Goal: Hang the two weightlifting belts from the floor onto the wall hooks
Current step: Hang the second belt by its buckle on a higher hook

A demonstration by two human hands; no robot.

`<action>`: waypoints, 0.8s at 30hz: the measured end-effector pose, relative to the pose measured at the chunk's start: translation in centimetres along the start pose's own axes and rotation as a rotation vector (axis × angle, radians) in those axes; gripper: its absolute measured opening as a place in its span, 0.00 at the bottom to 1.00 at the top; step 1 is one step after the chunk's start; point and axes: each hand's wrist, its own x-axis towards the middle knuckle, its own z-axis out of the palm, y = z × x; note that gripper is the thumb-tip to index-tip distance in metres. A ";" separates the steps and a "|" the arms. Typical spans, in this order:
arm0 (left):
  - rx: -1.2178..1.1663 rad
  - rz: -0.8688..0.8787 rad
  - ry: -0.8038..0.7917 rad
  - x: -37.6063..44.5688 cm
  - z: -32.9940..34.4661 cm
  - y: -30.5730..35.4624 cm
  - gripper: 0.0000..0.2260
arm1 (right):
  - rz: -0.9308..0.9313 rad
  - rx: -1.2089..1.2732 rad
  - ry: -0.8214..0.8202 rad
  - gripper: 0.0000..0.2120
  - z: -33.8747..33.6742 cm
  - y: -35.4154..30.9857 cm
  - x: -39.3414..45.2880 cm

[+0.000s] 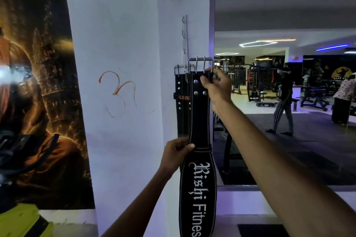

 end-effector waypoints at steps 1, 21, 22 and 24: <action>0.021 0.018 -0.022 -0.3 0.1 -0.4 0.11 | -0.002 0.007 -0.003 0.14 0.1 0.0 0.0; 0.151 0.458 0.239 9.3 0.5 14.1 0.08 | -0.052 -0.004 0.005 0.18 -0.9 2.9 -0.6; 0.174 0.454 0.229 9.6 0.6 14.0 0.07 | -0.068 -0.009 -0.002 0.16 -0.9 2.9 -0.7; 0.174 0.432 0.243 9.6 0.8 13.5 0.08 | -0.080 0.002 -0.026 0.15 -1.0 3.0 -0.7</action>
